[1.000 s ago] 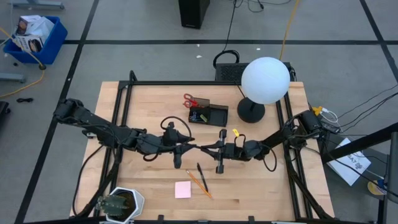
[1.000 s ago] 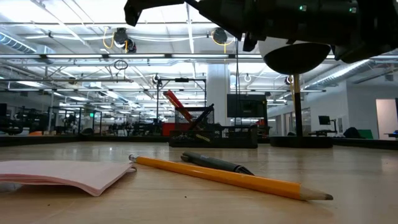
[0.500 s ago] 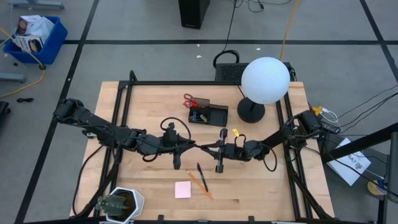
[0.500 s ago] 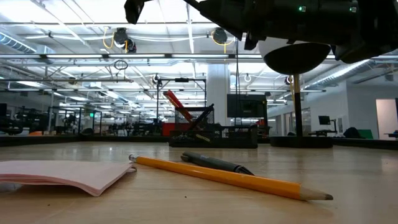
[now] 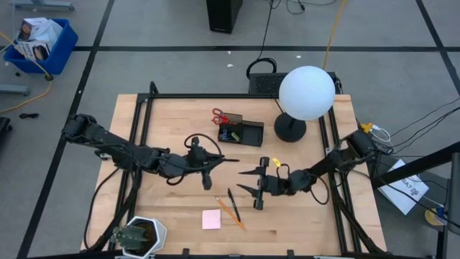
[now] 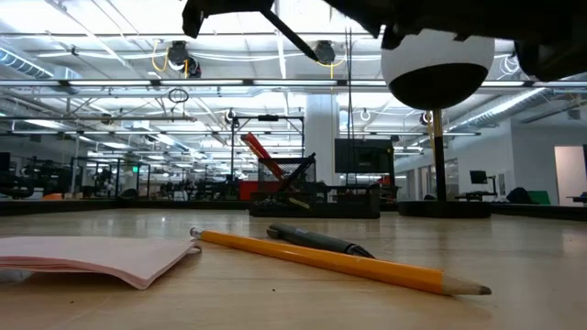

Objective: Pick and place office supplies into organizer
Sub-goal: Put the right black pen into the black desk organizer

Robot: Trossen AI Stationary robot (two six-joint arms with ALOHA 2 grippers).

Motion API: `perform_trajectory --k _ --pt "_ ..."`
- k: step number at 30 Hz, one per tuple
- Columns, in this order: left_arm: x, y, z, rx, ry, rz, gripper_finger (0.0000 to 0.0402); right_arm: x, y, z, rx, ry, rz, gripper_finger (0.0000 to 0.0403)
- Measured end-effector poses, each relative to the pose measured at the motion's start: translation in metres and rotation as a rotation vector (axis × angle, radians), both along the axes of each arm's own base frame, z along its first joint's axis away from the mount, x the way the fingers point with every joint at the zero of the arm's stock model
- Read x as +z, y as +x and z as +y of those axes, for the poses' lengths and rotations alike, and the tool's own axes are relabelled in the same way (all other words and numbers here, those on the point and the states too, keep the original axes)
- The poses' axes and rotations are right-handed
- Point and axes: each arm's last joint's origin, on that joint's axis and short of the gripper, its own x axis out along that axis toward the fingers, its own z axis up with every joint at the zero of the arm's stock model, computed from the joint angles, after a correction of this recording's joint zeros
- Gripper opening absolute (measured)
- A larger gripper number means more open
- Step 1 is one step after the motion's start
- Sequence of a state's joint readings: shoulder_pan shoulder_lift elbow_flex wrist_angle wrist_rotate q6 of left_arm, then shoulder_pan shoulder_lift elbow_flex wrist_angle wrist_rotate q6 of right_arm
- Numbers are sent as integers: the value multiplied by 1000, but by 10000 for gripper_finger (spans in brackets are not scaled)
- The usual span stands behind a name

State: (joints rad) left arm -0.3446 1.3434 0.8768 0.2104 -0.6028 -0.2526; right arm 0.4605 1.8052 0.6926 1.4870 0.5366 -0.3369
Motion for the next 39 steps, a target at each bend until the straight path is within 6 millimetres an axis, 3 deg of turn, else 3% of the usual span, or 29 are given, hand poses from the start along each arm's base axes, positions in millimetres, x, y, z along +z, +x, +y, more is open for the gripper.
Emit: perform_trajectory --k 6,12,18,28,39 --pt "0 4 17 70 62 16 34 -6 -19 27 9 -29 64 173" --pt "0 10 48 172 68 23 37 -19 -39 40 -56 -28 142 167" --pt "-1 13 85 212 17 27 35 -26 -50 41 -77 -16 162 168" --pt "-10 7 137 273 -87 95 45 -25 -50 41 -76 -9 153 169" --pt "17 6 161 316 -148 137 33 -25 -47 37 -84 18 149 169"
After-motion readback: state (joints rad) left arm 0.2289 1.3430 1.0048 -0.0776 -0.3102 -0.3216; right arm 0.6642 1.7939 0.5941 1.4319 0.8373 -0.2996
